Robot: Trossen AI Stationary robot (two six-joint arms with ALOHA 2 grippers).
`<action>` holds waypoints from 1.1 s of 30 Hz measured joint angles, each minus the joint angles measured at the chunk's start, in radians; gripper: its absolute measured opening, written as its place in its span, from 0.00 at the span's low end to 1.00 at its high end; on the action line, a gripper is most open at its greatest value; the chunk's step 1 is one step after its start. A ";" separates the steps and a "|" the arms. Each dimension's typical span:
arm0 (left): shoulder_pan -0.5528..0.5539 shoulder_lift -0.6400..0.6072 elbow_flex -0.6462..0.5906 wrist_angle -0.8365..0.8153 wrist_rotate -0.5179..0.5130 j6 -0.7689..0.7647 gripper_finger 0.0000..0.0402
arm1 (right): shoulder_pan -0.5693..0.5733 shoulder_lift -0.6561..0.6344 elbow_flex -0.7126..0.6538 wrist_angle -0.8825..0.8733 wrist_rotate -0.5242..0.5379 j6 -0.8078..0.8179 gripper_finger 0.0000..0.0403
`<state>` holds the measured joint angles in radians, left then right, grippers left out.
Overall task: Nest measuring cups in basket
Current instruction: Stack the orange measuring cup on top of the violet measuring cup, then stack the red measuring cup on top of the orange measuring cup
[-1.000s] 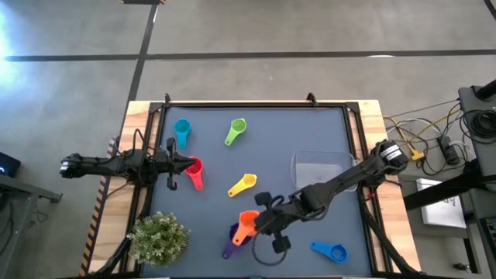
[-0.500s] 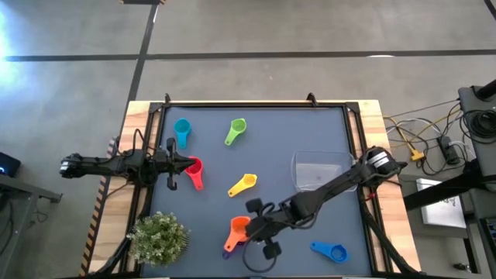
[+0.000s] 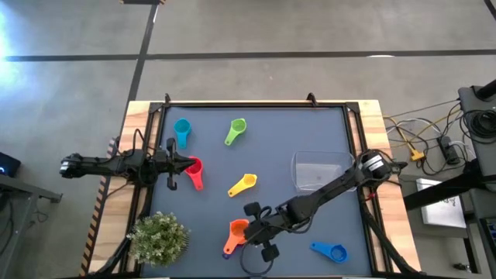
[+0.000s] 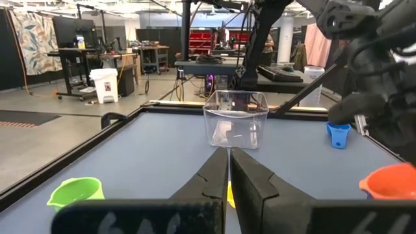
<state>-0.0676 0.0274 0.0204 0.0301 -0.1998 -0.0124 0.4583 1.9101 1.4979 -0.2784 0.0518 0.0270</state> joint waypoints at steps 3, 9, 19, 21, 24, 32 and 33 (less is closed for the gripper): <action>0.000 0.000 0.000 -0.001 0.000 0.000 0.00 | 0.000 0.017 0.000 0.001 0.001 -0.001 0.04; 0.000 0.000 0.000 -0.001 0.000 0.000 0.00 | 0.001 0.029 0.000 -0.001 0.001 -0.021 0.19; 0.000 0.000 0.000 -0.001 0.000 0.000 0.00 | -0.007 -0.063 -0.002 -0.004 0.078 -0.028 0.46; 0.000 0.000 0.000 -0.001 0.000 0.000 0.00 | -0.012 -0.108 -0.014 0.001 0.088 -0.028 0.47; 0.000 0.000 0.000 0.000 0.000 0.000 0.00 | -0.013 -0.181 -0.059 0.039 0.090 -0.029 0.47; 0.000 0.000 0.000 0.000 0.000 0.000 0.00 | 0.006 -0.469 -0.381 0.196 0.079 -0.043 0.47; 0.000 0.000 0.000 0.000 0.000 0.000 0.00 | 0.008 -0.516 -0.433 0.221 0.078 -0.045 0.46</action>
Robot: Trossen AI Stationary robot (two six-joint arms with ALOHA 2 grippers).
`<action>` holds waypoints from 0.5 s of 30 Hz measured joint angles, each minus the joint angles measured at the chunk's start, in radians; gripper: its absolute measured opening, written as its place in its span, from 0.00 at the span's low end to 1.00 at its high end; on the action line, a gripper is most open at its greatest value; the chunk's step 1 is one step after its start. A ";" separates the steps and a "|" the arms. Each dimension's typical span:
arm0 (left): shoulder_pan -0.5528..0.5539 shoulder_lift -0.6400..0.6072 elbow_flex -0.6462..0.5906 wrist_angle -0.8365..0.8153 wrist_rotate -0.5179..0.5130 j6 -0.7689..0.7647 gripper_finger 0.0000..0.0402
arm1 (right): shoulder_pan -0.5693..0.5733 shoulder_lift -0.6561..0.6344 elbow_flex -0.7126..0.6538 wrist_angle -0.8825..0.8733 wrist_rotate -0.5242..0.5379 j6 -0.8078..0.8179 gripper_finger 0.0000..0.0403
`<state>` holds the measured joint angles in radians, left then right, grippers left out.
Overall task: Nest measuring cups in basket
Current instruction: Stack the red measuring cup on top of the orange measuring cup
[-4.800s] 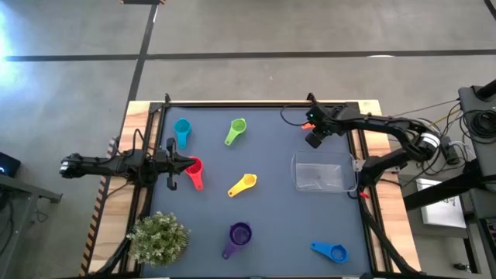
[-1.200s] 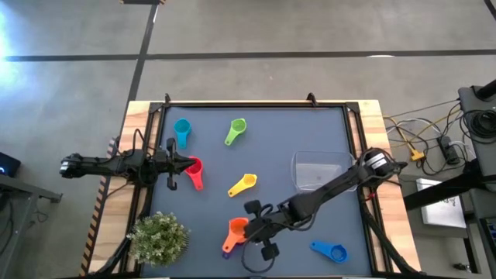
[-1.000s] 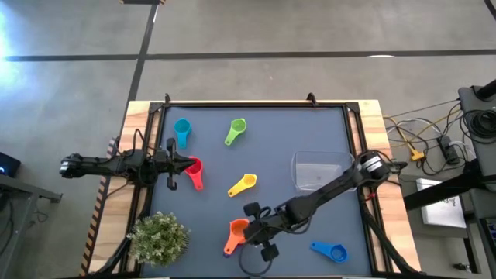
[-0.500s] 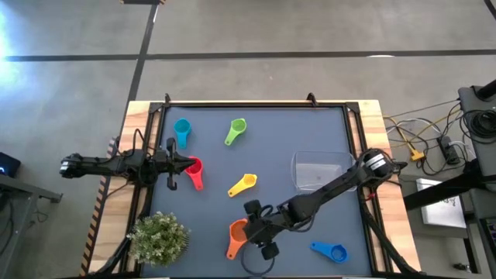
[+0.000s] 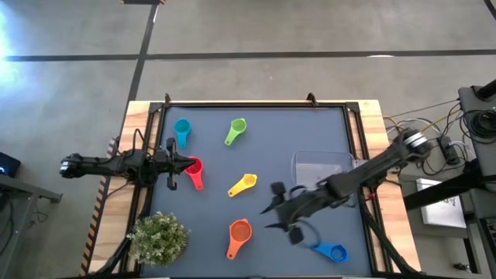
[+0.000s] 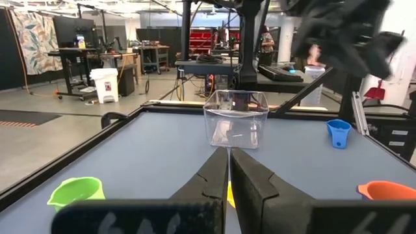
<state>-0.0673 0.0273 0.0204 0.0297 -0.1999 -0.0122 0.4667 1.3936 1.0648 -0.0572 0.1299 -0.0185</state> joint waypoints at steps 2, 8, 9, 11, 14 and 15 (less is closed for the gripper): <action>0.000 0.000 0.000 0.000 0.000 0.000 0.00 | 0.009 -0.111 -0.110 0.043 0.001 0.000 0.45; 0.000 -0.001 0.000 0.000 0.000 0.000 0.00 | 0.067 -0.404 -0.355 0.100 0.102 0.034 0.43; 0.000 -0.001 0.000 0.000 0.000 0.000 0.00 | 0.077 -0.445 -0.384 0.100 0.125 0.034 0.43; 0.000 -0.001 0.000 0.000 0.000 0.000 0.00 | 0.094 -0.518 -0.440 0.098 0.149 0.035 0.43; 0.000 -0.001 0.000 0.000 0.000 0.000 0.00 | 0.111 -0.609 -0.500 0.111 0.170 0.053 0.42; 0.000 -0.001 0.000 0.000 0.000 0.000 0.00 | 0.111 -0.630 -0.520 0.122 0.173 0.057 0.42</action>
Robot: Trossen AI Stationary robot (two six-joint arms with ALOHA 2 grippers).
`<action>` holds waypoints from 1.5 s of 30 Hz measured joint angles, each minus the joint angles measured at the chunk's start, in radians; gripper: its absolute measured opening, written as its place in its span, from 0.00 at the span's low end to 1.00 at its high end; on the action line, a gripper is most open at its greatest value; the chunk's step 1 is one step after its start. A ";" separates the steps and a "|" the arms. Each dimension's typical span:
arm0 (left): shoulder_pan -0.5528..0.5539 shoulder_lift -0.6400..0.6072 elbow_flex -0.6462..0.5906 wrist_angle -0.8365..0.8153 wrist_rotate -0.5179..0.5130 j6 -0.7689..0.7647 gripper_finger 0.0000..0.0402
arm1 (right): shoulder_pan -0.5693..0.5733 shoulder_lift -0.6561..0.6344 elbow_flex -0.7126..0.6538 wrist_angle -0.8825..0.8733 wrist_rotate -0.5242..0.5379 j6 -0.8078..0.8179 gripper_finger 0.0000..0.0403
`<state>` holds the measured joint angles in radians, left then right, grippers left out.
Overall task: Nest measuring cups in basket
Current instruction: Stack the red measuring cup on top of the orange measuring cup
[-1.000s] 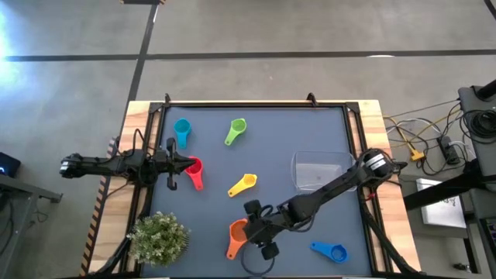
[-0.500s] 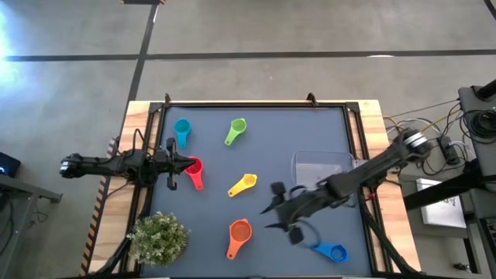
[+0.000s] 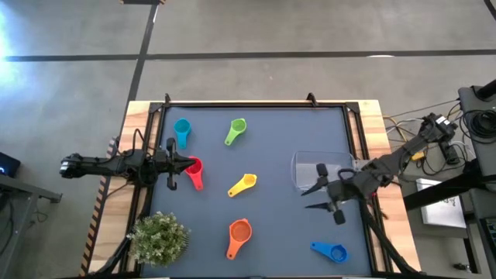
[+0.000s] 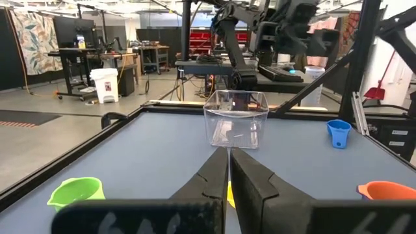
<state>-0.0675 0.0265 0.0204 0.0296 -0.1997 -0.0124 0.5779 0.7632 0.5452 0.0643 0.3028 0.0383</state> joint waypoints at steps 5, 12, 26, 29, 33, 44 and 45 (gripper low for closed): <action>0.000 0.000 0.000 0.000 0.000 0.000 0.00 | -0.002 -0.068 -0.074 0.084 0.008 -0.032 0.42; 0.000 0.000 0.000 0.000 0.000 0.000 0.00 | -0.002 -0.079 -0.087 0.093 0.005 -0.014 0.42; -0.001 0.018 0.000 0.368 -0.069 -0.411 0.00 | -0.002 -0.054 -0.093 0.099 0.013 -0.014 0.42; 0.000 0.047 0.059 0.257 -0.131 -0.368 0.00 | -0.002 -0.054 -0.092 0.099 0.013 -0.014 0.42; -0.001 0.153 0.205 -0.026 -0.269 -0.421 0.00 | -0.002 -0.054 -0.092 0.099 0.013 -0.017 0.42; -0.001 0.766 0.677 -0.811 -0.319 -0.870 0.00 | -0.002 -0.054 -0.092 0.098 0.013 -0.025 0.42; -0.001 0.825 0.714 -0.840 -0.308 -0.875 0.00 | -0.002 -0.054 -0.092 0.097 0.013 -0.021 0.42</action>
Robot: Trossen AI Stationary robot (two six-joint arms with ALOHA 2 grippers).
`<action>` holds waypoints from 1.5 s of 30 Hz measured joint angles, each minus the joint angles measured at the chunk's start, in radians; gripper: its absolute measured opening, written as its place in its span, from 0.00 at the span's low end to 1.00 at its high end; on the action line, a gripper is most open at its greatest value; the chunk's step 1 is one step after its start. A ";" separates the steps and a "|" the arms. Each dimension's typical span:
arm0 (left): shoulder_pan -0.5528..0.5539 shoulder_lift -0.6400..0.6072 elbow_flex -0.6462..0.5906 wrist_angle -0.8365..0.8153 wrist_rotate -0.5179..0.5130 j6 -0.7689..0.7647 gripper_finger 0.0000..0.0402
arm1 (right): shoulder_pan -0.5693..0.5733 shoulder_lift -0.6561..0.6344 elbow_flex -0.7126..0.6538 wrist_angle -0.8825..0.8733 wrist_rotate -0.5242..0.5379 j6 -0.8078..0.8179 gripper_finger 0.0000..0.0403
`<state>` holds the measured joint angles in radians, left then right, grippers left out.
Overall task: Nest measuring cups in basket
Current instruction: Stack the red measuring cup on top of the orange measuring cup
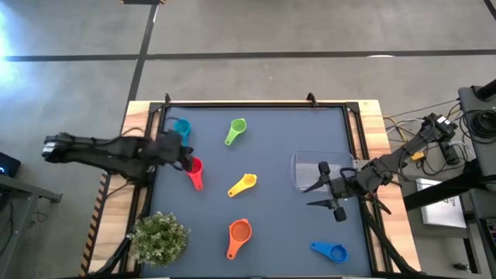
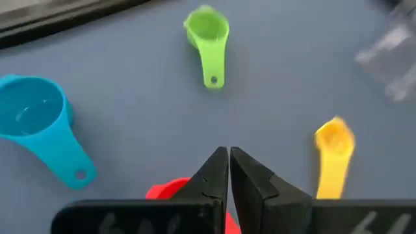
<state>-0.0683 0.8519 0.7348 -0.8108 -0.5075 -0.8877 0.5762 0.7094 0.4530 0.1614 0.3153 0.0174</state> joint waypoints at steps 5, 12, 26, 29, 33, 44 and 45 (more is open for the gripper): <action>0.000 0.265 0.176 -0.047 0.061 0.069 0.00 | 0.000 0.000 0.000 -0.016 0.000 0.006 0.42; 0.000 0.540 0.377 -0.204 0.167 0.164 0.02 | 0.000 -0.001 0.000 -0.047 0.000 0.024 0.42; -0.038 0.461 0.139 -0.049 0.203 -0.004 0.42 | 0.000 -0.001 0.000 -0.075 0.000 0.051 0.42; -0.037 0.432 0.081 0.015 0.203 -0.075 0.48 | 0.000 -0.001 0.000 -0.074 0.000 0.051 0.42; -0.036 0.436 0.025 0.024 0.204 -0.156 0.51 | 0.000 -0.001 0.000 -0.075 0.000 0.053 0.42; -0.034 0.513 0.004 0.044 0.202 -0.282 0.51 | 0.000 0.000 0.000 -0.075 0.000 0.052 0.42; -0.034 0.524 0.004 0.053 0.203 -0.282 0.51 | 0.000 0.000 0.000 -0.075 0.000 0.051 0.42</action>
<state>-0.1028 1.3758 0.7391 -0.7577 -0.3046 -1.1694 0.5758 0.7090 0.4530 0.0869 0.3157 0.0689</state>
